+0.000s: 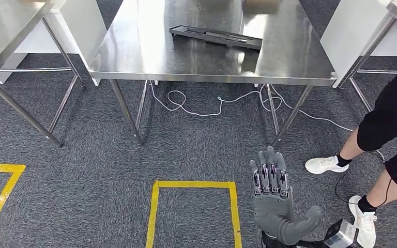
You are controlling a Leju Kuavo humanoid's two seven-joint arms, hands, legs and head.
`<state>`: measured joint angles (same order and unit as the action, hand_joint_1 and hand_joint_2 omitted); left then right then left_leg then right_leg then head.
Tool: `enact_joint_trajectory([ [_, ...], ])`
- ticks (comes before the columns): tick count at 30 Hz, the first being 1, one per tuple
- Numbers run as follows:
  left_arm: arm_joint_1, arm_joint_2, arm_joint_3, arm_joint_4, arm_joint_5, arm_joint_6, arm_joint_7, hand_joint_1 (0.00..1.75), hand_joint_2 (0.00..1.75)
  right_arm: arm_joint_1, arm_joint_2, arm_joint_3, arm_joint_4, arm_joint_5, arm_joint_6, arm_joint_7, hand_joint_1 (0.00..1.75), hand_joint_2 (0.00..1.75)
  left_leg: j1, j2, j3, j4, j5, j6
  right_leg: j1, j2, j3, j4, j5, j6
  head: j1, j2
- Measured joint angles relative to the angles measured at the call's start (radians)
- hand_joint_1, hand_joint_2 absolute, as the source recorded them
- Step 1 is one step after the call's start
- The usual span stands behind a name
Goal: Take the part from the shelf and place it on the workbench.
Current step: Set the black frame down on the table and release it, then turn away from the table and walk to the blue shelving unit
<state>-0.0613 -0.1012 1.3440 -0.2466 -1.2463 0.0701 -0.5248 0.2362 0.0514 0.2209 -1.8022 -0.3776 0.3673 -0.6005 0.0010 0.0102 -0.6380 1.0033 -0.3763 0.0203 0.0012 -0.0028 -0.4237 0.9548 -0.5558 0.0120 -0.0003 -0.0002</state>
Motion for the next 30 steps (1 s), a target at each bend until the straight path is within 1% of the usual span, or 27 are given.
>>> enact_joint_trajectory([
  [1, 0.001, 0.001, 0.000, 0.000, 0.000, 0.002, 0.000, 0.00, 0.00, 0.000, 0.000, 0.000, 0.002, 0.028, -0.029, 0.006, 0.00, 0.00, 0.002, -0.002, -0.005, 0.010, -0.014, -0.006, -0.004, -0.001, -0.008, 0.002, 0.008, -0.010, -0.001, 0.000],
  [2, 0.003, 0.001, 0.000, 0.001, 0.000, 0.004, 0.001, 0.00, 0.00, 0.000, 0.000, 0.000, 0.006, 0.062, -0.064, 0.017, 0.00, 0.00, 0.005, -0.005, -0.013, 0.034, -0.047, -0.012, -0.008, -0.003, -0.016, 0.001, 0.019, -0.021, -0.003, 0.000],
  [4, 0.005, 0.001, 0.000, 0.001, 0.000, 0.006, 0.001, 0.00, 0.00, -0.001, 0.001, 0.003, 0.031, 0.172, -0.173, 0.076, 0.00, 0.00, 0.010, -0.008, -0.031, 0.131, -0.152, -0.021, -0.006, -0.007, -0.038, 0.001, 0.039, -0.037, -0.007, 0.000],
  [5, 0.006, 0.001, -0.001, 0.001, 0.000, 0.006, 0.001, 0.00, 0.00, -0.001, 0.001, 0.006, 0.058, 0.234, -0.236, 0.116, 0.00, 0.00, 0.012, -0.008, -0.038, 0.191, -0.191, -0.024, -0.002, -0.009, -0.051, 0.002, 0.050, -0.042, -0.008, 0.000],
  [6, 0.006, 0.001, -0.001, 0.001, 0.000, 0.006, 0.001, 0.00, 0.00, -0.002, 0.000, 0.010, 0.095, 0.292, -0.295, 0.160, 0.00, 0.00, 0.013, -0.008, -0.038, 0.238, -0.206, -0.025, 0.002, -0.011, -0.065, 0.004, 0.062, -0.043, -0.008, 0.000],
  [7, 0.006, 0.001, -0.001, 0.001, -0.001, 0.006, 0.002, 0.00, 0.00, -0.005, 0.000, 0.014, 0.142, 0.330, -0.336, 0.200, 0.00, 0.00, 0.013, -0.008, -0.029, 0.263, -0.194, -0.025, 0.005, -0.012, -0.080, 0.006, 0.073, -0.042, -0.008, 0.000],
  [8, 0.005, 0.000, -0.001, 0.002, -0.003, 0.006, 0.004, 0.00, 0.00, -0.011, 0.000, 0.019, 0.202, 0.356, -0.366, 0.234, 0.00, 0.00, 0.013, -0.008, -0.007, 0.258, -0.166, -0.023, 0.007, -0.012, -0.096, 0.010, 0.083, -0.041, -0.008, 0.000],
  [9, 0.005, 0.000, -0.001, 0.002, -0.005, 0.006, 0.006, 0.00, 0.00, -0.024, 0.001, 0.024, 0.277, 0.369, -0.384, 0.258, 0.00, 0.00, 0.013, -0.009, 0.031, 0.221, -0.135, -0.019, 0.008, -0.012, -0.112, 0.015, 0.094, -0.039, -0.008, 0.000],
  [10, 0.002, 0.000, -0.001, 0.002, -0.008, 0.006, 0.008, 0.00, 0.00, -0.043, 0.002, 0.027, 0.368, 0.372, -0.394, 0.273, 0.00, 0.00, 0.012, -0.010, 0.080, 0.156, -0.127, -0.014, 0.009, -0.011, -0.127, 0.021, 0.104, -0.036, -0.008, 0.000],
  [12, -0.003, 0.000, -0.002, 0.002, -0.016, 0.006, 0.011, 0.00, 0.00, -0.088, 0.009, 0.030, 0.570, 0.359, -0.398, 0.279, 0.00, 0.00, 0.007, -0.014, 0.167, 0.020, -0.146, -0.004, 0.011, -0.011, -0.147, 0.028, 0.122, -0.027, -0.007, 0.000],
  [13, -0.005, 0.000, -0.003, 0.002, -0.019, 0.006, 0.012, 0.00, 0.00, -0.107, 0.012, 0.030, 0.660, 0.350, -0.395, 0.276, 0.00, 0.00, 0.002, -0.015, 0.187, -0.021, -0.161, 0.001, 0.011, -0.013, -0.153, 0.028, 0.130, -0.020, -0.007, 0.000],
  [14, -0.006, 0.000, -0.003, 0.003, -0.021, 0.006, 0.013, 0.00, 0.00, -0.123, 0.016, 0.030, 0.737, 0.346, -0.394, 0.272, 0.00, 0.00, -0.003, -0.016, 0.191, -0.038, -0.160, 0.008, 0.009, -0.014, -0.156, 0.028, 0.139, -0.014, -0.007, 0.000],
  [15, -0.005, 0.001, -0.004, 0.003, -0.022, 0.006, 0.014, 0.00, 0.00, -0.142, 0.019, 0.030, 0.816, 0.349, -0.400, 0.266, 0.00, 0.00, -0.003, -0.013, 0.184, -0.043, -0.151, 0.016, 0.009, -0.015, -0.161, 0.030, 0.144, -0.008, -0.007, 0.000],
  [16, -0.004, 0.001, -0.004, 0.005, -0.022, 0.006, 0.015, 0.00, 0.00, -0.166, 0.022, 0.031, 0.902, 0.357, -0.412, 0.259, 0.00, 0.00, -0.003, -0.009, 0.175, -0.048, -0.139, 0.023, 0.008, -0.013, -0.169, 0.038, 0.138, -0.005, -0.008, 0.000],
  [17, -0.005, 0.001, -0.004, 0.006, -0.022, 0.006, 0.016, 0.00, 0.00, -0.192, 0.026, 0.033, 0.996, 0.367, -0.429, 0.253, 0.00, 0.00, -0.002, -0.005, 0.164, -0.052, -0.125, 0.031, 0.008, -0.010, -0.182, 0.060, 0.115, -0.006, -0.007, 0.000],
  [18, -0.006, 0.001, -0.004, 0.007, -0.022, 0.006, 0.017, 0.00, 0.00, -0.215, 0.030, 0.034, 1.090, 0.378, -0.446, 0.247, 0.00, 0.00, 0.000, -0.002, 0.149, -0.056, -0.111, 0.037, 0.007, -0.007, -0.198, 0.101, 0.076, -0.010, -0.006, 0.000],
  [20, -0.008, 0.002, -0.005, 0.008, -0.022, 0.006, 0.018, 0.00, 0.00, -0.236, 0.035, 0.036, 1.222, 0.389, -0.467, 0.239, 0.00, 0.00, -0.001, -0.001, 0.118, -0.055, -0.087, 0.043, -0.001, -0.003, -0.230, 0.223, -0.015, -0.019, -0.003, 0.000],
  [21, -0.007, 0.002, -0.005, 0.008, -0.022, 0.006, 0.019, 0.00, 0.00, -0.241, 0.037, 0.036, 1.267, 0.391, -0.471, 0.236, 0.00, 0.00, -0.001, 0.000, 0.101, -0.054, -0.075, 0.041, -0.005, -0.002, -0.236, 0.280, -0.040, -0.015, -0.002, 0.000],
  [22, -0.007, 0.002, -0.005, 0.008, -0.022, 0.006, 0.019, 0.00, 0.00, -0.248, 0.038, 0.036, 1.303, 0.392, -0.473, 0.235, 0.00, 0.00, 0.000, 0.002, 0.084, -0.053, -0.062, 0.038, -0.009, -0.002, -0.232, 0.315, -0.044, -0.006, 0.000, 0.000],
  [23, -0.006, 0.002, -0.005, 0.009, -0.022, 0.006, 0.020, 0.00, 0.00, -0.257, 0.039, 0.036, 1.335, 0.393, -0.474, 0.234, 0.00, 0.00, 0.002, 0.005, 0.067, -0.051, -0.049, 0.034, -0.013, -0.002, -0.211, 0.317, -0.029, 0.008, 0.001, 0.000],
  [24, -0.006, 0.002, -0.005, 0.009, -0.022, 0.006, 0.020, 0.00, 0.00, -0.266, 0.040, 0.036, 1.364, 0.393, -0.474, 0.234, 0.00, 0.00, 0.003, 0.008, 0.051, -0.048, -0.037, 0.029, -0.018, -0.002, -0.174, 0.285, -0.006, 0.023, 0.002, 0.000],
  [25, -0.007, 0.002, -0.005, 0.010, -0.022, 0.006, 0.020, 0.00, 0.00, -0.273, 0.041, 0.037, 1.384, 0.394, -0.475, 0.238, 0.00, 0.00, 0.005, 0.009, 0.036, -0.043, -0.027, 0.023, -0.023, -0.002, -0.123, 0.224, 0.012, 0.033, 0.002, 0.000],
  [26, -0.007, 0.001, -0.006, 0.010, -0.022, 0.006, 0.020, 0.00, 0.00, -0.280, 0.042, 0.037, 1.403, 0.396, -0.475, 0.249, 0.00, 0.00, 0.005, 0.009, 0.022, -0.035, -0.018, 0.017, -0.024, -0.002, -0.063, 0.142, 0.016, 0.039, 0.003, 0.000],
  [27, -0.008, 0.001, -0.006, 0.010, -0.022, 0.006, 0.019, 0.00, 0.00, -0.286, 0.043, 0.037, 1.421, 0.401, -0.477, 0.268, 0.00, 0.00, 0.004, 0.009, 0.009, -0.026, -0.009, 0.010, -0.023, -0.001, -0.017, 0.069, 0.008, 0.038, 0.004, 0.000],
  [28, -0.007, 0.001, -0.006, 0.010, -0.022, 0.007, 0.018, 0.00, 0.00, -0.290, 0.043, 0.039, 1.442, 0.410, -0.485, 0.294, 0.00, 0.00, 0.003, 0.009, 0.000, -0.020, 0.000, 0.004, -0.022, 0.000, 0.012, 0.018, -0.003, 0.034, 0.004, 0.000],
  [29, -0.007, 0.001, -0.006, 0.010, -0.021, 0.009, 0.016, 0.00, 0.00, -0.292, 0.041, 0.043, 1.464, 0.423, -0.498, 0.321, 0.00, 0.00, 0.004, 0.009, -0.005, -0.016, 0.009, -0.001, -0.018, 0.001, 0.023, -0.008, -0.012, 0.031, 0.003, 0.000],
  [30, -0.006, 0.001, -0.006, 0.010, -0.021, 0.012, 0.014, 0.00, 0.00, -0.290, 0.038, 0.049, 1.487, 0.439, -0.520, 0.349, 0.00, 0.00, 0.006, 0.007, -0.008, -0.015, 0.017, -0.006, -0.020, 0.001, 0.016, -0.009, -0.013, 0.025, 0.002, 0.000],
])
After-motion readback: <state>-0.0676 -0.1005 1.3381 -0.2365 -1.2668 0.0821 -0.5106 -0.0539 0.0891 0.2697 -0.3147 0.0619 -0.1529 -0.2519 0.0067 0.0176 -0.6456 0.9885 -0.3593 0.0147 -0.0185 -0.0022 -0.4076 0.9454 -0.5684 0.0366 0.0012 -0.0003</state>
